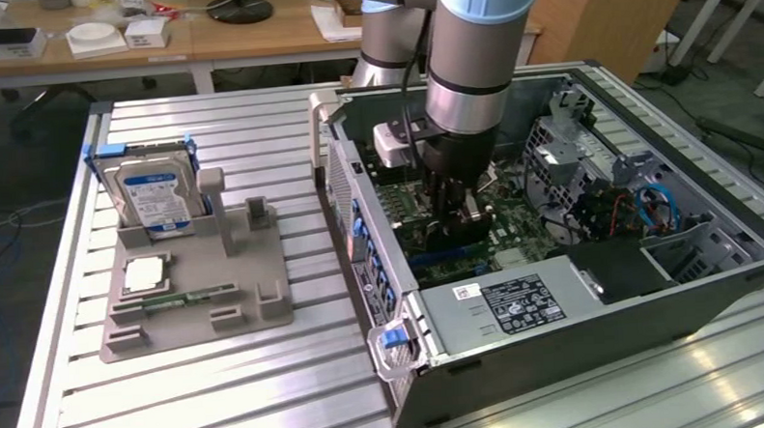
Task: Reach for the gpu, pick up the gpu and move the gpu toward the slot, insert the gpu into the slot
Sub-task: 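Insert the gpu into the slot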
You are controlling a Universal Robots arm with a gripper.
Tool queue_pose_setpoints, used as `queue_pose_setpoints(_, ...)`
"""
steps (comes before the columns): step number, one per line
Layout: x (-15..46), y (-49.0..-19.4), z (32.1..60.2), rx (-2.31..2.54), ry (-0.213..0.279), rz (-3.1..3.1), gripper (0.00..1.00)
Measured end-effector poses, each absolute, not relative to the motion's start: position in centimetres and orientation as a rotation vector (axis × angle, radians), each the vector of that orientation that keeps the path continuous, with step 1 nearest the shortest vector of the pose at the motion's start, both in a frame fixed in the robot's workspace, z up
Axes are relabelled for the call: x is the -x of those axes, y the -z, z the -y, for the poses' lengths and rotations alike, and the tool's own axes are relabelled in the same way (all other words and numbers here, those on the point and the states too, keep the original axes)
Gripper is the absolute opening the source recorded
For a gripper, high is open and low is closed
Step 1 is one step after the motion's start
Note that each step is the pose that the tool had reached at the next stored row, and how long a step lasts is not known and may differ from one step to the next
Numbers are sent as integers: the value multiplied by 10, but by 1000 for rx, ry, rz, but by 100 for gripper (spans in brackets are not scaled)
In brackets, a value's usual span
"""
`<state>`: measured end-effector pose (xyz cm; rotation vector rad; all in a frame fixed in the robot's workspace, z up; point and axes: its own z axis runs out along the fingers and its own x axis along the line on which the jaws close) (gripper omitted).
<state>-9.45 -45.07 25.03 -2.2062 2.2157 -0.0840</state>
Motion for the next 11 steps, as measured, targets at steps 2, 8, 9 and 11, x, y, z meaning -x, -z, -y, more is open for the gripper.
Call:
queue_pose_setpoints(2, 94, -250, 452, 2206, 83, -2215, 26)
queue_pose_setpoints(8, 95, -250, 455, 2204, 78, -2214, 26)
queue_pose_setpoints(9, 95, -250, 455, 2203, 77, -2213, 26)
queue_pose_setpoints(11, 95, -249, 455, 2202, 74, -2212, 26)
